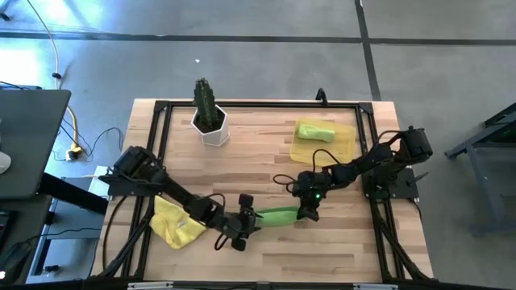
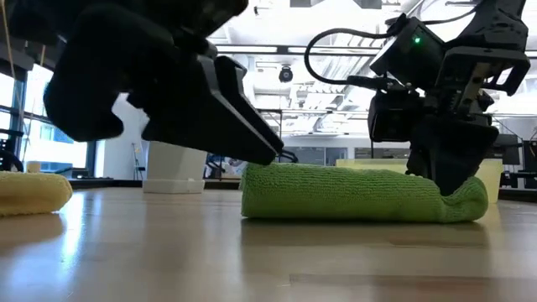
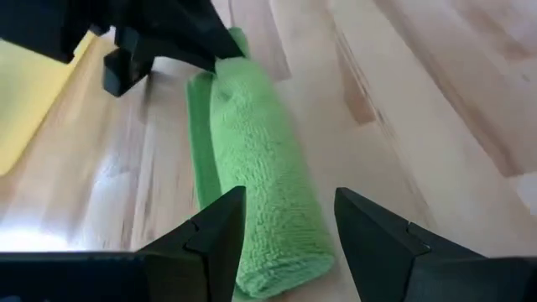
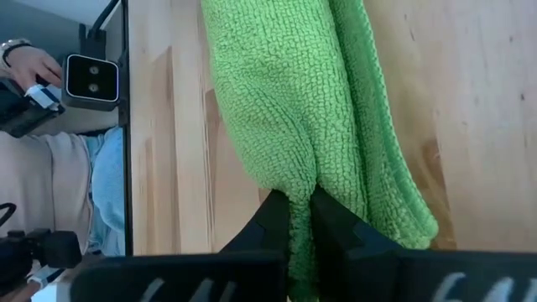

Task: Roll microfiber towels into tight, uniform cylinder then place into a basket
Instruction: Roll the green microfiber cloth

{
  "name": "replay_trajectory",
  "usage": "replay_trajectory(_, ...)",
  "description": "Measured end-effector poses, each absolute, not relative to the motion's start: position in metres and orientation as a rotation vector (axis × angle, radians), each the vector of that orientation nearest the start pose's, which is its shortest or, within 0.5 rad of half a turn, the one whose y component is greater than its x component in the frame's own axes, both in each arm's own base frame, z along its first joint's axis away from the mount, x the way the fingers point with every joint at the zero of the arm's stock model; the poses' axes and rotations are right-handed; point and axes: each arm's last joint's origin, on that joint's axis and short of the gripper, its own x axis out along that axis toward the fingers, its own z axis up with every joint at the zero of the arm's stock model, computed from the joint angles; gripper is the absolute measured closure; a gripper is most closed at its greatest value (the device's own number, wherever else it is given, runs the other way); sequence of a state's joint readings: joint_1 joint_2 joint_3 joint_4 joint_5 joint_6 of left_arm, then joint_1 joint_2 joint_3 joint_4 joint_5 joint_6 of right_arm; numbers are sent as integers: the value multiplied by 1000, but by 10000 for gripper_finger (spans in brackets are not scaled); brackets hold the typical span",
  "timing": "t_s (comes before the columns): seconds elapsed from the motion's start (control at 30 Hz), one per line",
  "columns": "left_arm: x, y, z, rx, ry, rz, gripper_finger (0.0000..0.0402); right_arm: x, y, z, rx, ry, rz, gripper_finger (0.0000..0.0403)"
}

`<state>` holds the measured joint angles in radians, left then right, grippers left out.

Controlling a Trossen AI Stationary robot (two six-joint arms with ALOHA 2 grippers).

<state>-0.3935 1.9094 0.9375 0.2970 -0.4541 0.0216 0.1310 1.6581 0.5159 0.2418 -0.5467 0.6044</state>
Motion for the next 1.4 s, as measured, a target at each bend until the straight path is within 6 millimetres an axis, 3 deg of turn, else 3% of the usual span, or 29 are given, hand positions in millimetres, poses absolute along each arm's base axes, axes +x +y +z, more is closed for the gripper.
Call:
replay_trajectory(0.4,347,-133,122,295,603,21,229,253,48,96,721,1066,343,400)
replay_trajectory(0.7,351,-119,100,279,676,73,229,253,48,96,712,1068,345,400)
replay_trajectory(0.9,355,-111,88,157,705,92,229,253,48,96,698,1064,351,398)
replay_trajectory(1.03,355,-110,86,96,718,109,229,253,48,96,627,1043,392,369)
replay_trajectory(1.23,355,-105,84,-124,778,91,229,251,46,106,495,972,499,287)
replay_trajectory(1.4,357,-97,84,-309,793,101,229,246,46,129,216,825,574,256)
